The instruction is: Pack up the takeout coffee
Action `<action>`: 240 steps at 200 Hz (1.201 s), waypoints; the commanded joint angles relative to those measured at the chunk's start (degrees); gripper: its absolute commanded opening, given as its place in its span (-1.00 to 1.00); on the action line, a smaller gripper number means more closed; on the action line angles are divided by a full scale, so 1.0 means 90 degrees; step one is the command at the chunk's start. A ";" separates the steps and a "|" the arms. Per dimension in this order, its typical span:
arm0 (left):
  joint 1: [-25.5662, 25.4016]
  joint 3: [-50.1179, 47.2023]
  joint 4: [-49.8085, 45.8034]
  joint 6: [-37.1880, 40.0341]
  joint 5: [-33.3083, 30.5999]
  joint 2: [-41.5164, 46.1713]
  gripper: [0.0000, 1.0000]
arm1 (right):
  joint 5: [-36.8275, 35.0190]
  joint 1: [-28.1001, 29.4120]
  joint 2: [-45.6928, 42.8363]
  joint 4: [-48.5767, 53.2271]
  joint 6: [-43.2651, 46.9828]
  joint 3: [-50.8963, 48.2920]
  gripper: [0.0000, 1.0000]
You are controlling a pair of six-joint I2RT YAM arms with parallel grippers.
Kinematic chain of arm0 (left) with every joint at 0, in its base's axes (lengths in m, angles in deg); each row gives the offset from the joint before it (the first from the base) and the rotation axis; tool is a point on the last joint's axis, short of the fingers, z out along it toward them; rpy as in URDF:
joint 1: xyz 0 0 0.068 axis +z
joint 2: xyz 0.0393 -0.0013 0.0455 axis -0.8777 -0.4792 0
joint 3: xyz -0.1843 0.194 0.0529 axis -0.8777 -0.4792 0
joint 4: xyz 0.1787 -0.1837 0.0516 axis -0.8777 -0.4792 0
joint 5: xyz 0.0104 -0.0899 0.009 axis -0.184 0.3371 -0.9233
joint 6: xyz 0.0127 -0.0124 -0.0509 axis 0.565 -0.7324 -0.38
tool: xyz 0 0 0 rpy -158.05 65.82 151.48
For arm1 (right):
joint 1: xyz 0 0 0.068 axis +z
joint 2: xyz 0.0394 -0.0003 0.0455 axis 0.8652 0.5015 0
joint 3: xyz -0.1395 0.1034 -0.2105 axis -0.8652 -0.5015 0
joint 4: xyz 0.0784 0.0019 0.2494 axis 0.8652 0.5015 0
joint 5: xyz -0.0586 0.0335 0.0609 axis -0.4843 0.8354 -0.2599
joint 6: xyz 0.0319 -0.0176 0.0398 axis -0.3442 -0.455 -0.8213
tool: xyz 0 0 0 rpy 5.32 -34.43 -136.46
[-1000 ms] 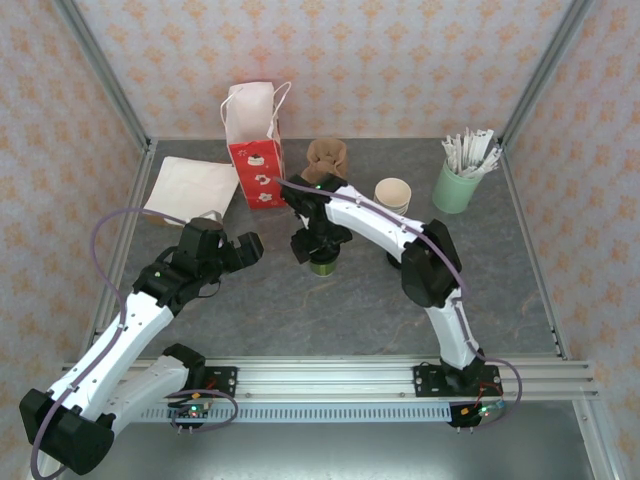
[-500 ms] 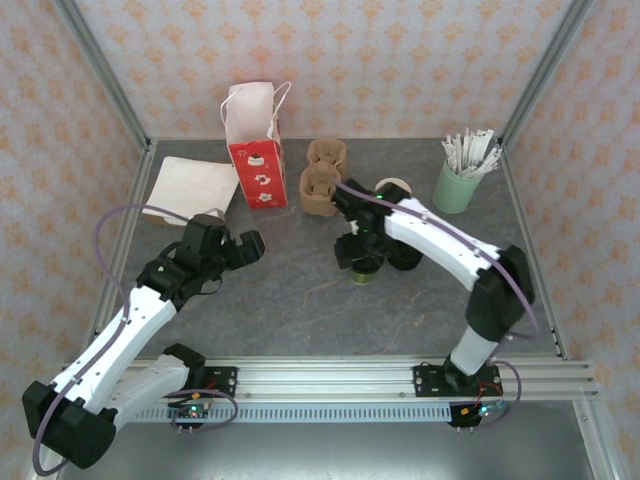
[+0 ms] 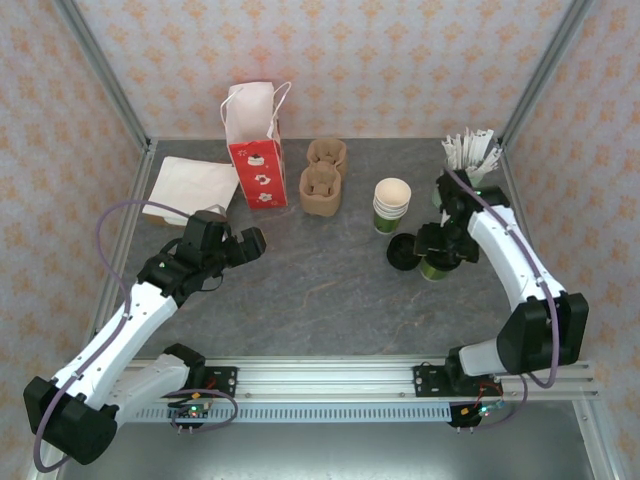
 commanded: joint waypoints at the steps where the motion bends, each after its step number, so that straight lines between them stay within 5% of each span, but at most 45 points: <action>1: 0.0066 0.0244 -0.0028 0.0038 -0.0052 -0.0018 1.00 | -0.0093 -0.0422 0.0338 -0.0044 0.0509 0.0535 0.61; 112: 0.0062 0.0219 0.0088 -0.0045 0.0213 -0.0125 1.00 | -0.0031 -0.0834 0.2729 -0.0644 0.1036 0.2220 0.59; 240: 0.0063 0.0267 0.0127 -0.0020 0.0254 -0.0277 1.00 | 0.0137 -0.0835 0.2871 -0.0388 0.1115 0.2320 0.59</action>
